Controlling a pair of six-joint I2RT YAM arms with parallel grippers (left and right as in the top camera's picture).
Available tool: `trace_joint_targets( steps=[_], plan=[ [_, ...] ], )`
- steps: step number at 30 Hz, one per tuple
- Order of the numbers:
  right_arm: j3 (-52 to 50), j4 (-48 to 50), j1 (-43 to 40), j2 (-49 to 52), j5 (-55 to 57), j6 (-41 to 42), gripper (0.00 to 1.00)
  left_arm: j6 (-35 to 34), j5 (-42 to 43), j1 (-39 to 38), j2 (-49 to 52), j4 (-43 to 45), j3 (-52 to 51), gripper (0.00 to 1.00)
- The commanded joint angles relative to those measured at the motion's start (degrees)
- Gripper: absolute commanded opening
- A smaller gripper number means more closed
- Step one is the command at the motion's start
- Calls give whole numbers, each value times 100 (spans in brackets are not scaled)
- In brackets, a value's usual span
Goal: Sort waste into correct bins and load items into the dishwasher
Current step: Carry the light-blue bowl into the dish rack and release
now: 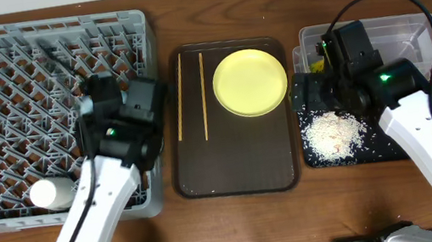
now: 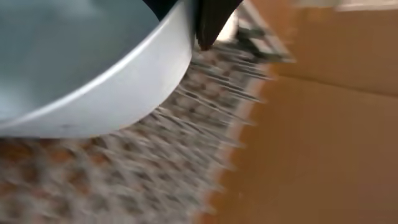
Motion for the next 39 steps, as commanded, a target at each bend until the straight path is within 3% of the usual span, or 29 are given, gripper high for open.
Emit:
trace_joint_targets(
  steps=[1,13,22,30,33,37,39],
  plan=[
    [52,31,-48,55,79,-2,99,-55,-2013,22,393,68,-52,8],
    [52,35,-48,55,76,-2,99,-59,-2201,938,1987,391,-61,8],
    [50,59,-48,55,79,-2,99,-57,-949,1357,2103,710,-66,8],
    [50,63,-48,55,79,-2,99,-55,-774,1246,2111,592,-103,8],
    [50,63,-48,55,79,-2,99,-57,-686,1167,2111,455,-103,23],
    [50,66,-48,55,79,-2,99,-57,-103,966,2004,129,-24,28],
    [50,63,-48,55,81,-2,99,-85,195,835,1867,-105,59,43]
  ],
)
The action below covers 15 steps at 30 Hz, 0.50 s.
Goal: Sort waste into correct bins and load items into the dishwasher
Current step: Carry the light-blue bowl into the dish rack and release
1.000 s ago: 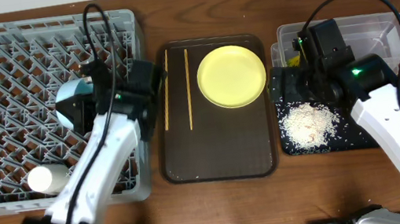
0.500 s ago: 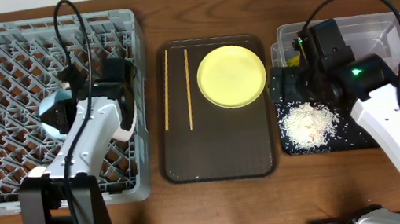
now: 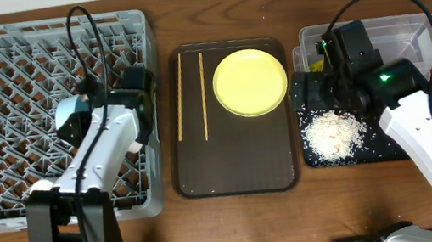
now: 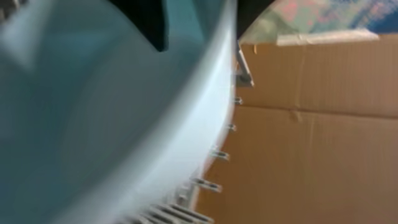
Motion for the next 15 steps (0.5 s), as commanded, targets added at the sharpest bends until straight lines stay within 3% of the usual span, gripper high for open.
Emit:
trace_joint_targets(
  steps=[1,6,12,15],
  plan=[
    [50,9,-48,55,76,0,99,-210,656,-216,-304,-291,170,46],
    [50,35,-48,55,76,0,99,-509,1659,-538,-1016,-946,605,56],
    [50,111,-48,55,76,0,99,-511,4557,-704,-1836,-446,680,59],
    [50,109,-48,55,74,0,99,-509,5558,-704,-1816,-22,667,61]
  ],
)
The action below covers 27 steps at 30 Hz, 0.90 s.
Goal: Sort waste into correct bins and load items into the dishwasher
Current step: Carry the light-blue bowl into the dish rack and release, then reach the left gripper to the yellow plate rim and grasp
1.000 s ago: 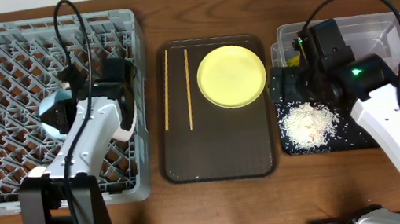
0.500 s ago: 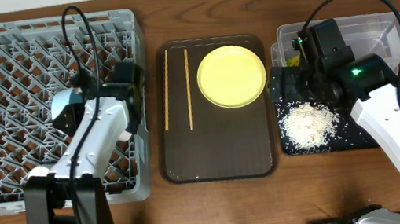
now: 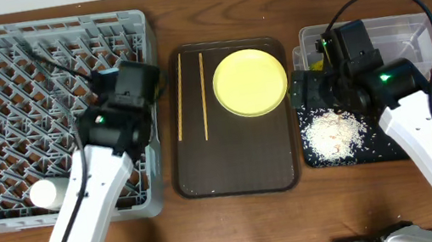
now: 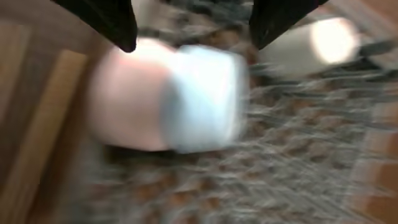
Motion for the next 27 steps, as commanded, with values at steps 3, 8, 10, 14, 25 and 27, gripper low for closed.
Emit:
trace_joint_targets(
  steps=[3,8,10,14,25,27],
  plan=[
    [50,7,-48,55,76,0,99,-70,2369,-11,323,695,-68,61],
    [50,-52,-48,55,76,-2,99,-92,3628,-17,1078,1729,-317,61],
    [50,-52,-48,55,76,0,99,-94,4170,-31,1486,2022,-326,62],
    [50,-52,-46,55,76,0,99,-306,5023,-63,2249,2500,-326,61],
    [42,-50,-46,55,79,0,99,-850,5027,-407,3272,3217,-326,60],
    [42,-52,-48,55,76,0,99,-918,5003,-461,3340,3283,-326,60]
  ],
)
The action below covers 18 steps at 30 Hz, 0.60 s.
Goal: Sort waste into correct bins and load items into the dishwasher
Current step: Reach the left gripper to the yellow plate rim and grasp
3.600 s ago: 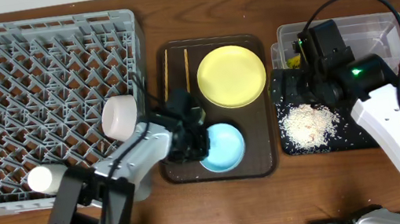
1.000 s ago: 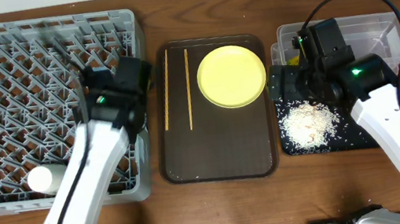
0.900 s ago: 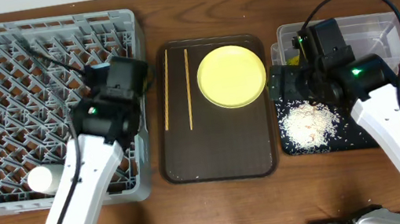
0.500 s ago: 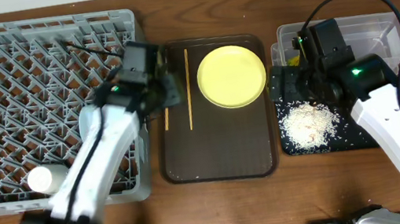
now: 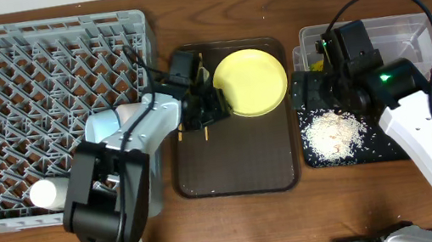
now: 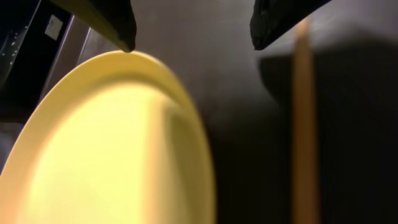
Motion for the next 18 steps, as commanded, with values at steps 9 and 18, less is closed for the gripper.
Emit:
trace_joint_targets(
  steps=[9,18],
  plan=[
    [39,-7,-48,55,76,-2,99,-350,17,-83,52,168,-33,51],
    [39,-2,-46,55,76,0,99,-710,-1027,-319,245,369,-35,52]
  ],
)
